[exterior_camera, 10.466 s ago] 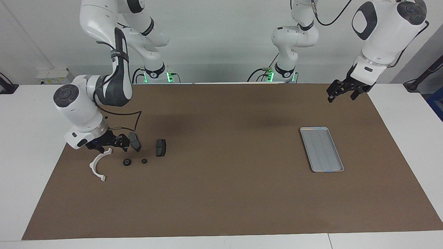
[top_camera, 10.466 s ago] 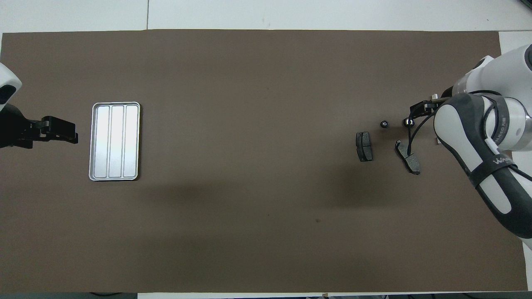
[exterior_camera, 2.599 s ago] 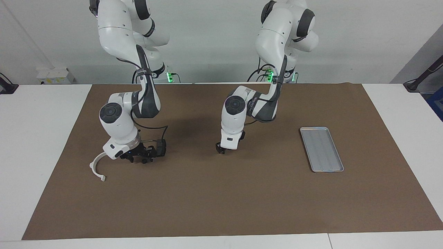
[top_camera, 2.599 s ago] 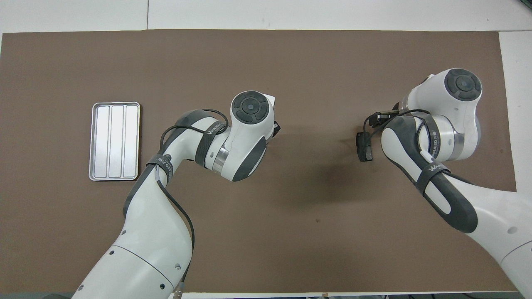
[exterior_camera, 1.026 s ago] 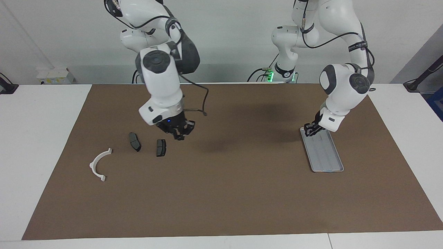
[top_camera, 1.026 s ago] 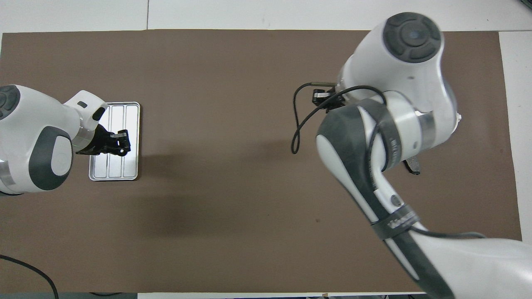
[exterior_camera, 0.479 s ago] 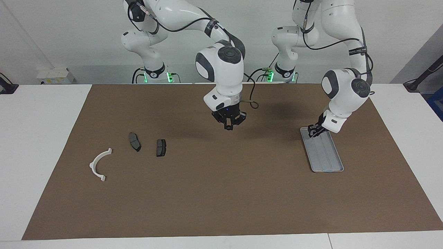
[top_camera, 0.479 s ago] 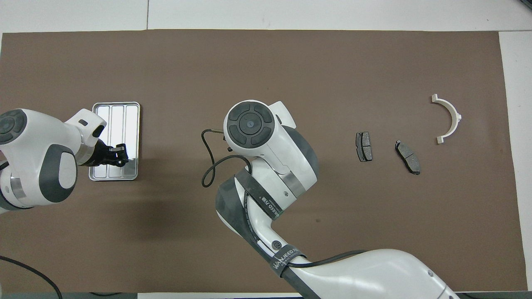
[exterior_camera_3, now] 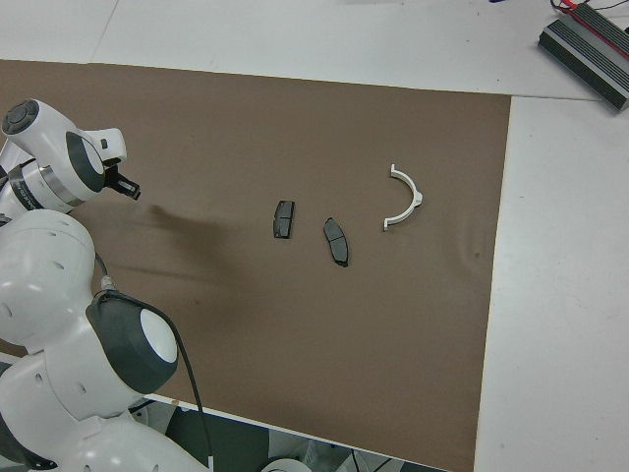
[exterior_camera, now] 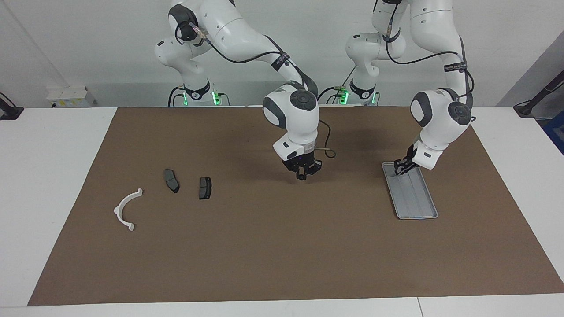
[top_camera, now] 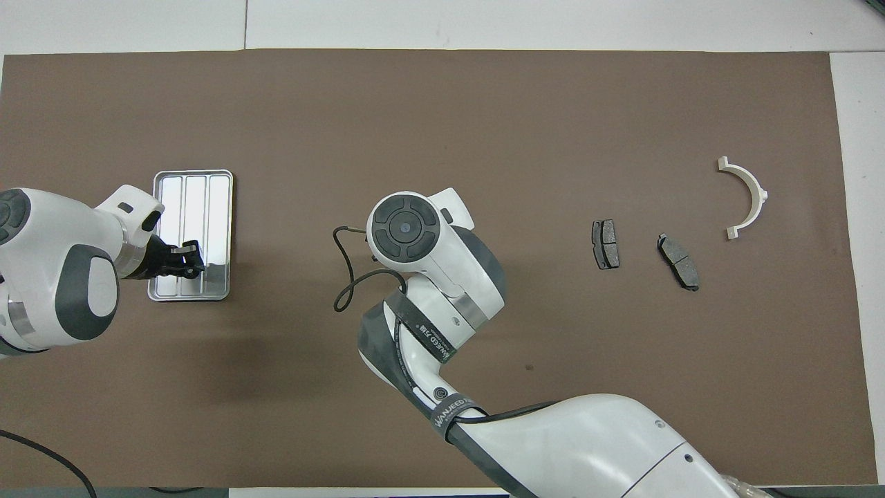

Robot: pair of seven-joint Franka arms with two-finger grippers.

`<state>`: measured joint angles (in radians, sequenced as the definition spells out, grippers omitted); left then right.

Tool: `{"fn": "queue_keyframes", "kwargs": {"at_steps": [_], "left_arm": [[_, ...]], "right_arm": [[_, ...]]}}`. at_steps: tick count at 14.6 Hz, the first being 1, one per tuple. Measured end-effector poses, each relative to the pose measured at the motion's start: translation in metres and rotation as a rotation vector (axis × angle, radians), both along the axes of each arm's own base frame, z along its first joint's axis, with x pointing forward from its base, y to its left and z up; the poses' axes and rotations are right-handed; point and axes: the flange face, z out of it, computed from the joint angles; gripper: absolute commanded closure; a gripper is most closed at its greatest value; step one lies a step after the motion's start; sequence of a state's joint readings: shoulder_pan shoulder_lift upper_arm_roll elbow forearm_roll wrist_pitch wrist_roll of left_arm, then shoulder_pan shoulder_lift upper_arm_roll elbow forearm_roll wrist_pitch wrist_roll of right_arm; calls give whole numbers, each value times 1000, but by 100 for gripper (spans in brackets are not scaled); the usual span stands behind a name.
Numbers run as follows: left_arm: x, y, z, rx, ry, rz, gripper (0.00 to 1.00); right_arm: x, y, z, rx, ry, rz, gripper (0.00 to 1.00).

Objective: Pick bearing gear from pile to tray

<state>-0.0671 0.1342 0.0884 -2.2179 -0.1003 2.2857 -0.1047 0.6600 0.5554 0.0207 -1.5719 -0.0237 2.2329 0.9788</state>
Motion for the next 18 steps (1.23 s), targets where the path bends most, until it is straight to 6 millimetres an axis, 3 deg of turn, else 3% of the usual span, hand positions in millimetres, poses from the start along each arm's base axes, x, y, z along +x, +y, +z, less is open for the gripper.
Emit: {"fn": "queue_keyframes", "kwargs": {"at_steps": [3,4,5,6,7,9,10,11,13,16,18], "left_arm": [[-2,0,-8,2,2,1,100],[-3,0,-10,2,2,1,95],[-3,0,-11,3,1,1,65],[-4,0,-12,3,0,2,48],[-4,0,-12,3,-1,1,40],[-4,0,-12,3,-1,1,21],[-4,0,-12,3,-2,1,4],[-3,0,-10,3,-6,1,0],[6,-1,1,3,-35,-2,0],[22,-18,29,-2,-53,9,0],[30,-60,52,-4,-38,67,0]], "right_arm": [[-2,-6,-22,5,-9,-4,100],[-3,-8,-28,6,-11,-5,100],[-4,-11,-34,9,-14,-8,100],[-4,-14,-38,8,-13,-11,26],[-3,-16,-39,8,-11,-15,0],[1,-21,-32,-12,8,-24,0],[7,-25,-20,-27,23,-35,0],[18,-31,1,-39,35,-52,0],[49,-62,65,-46,40,-87,0],[93,-155,157,-36,-31,50,0],[116,-237,187,-59,-77,191,0]]}}
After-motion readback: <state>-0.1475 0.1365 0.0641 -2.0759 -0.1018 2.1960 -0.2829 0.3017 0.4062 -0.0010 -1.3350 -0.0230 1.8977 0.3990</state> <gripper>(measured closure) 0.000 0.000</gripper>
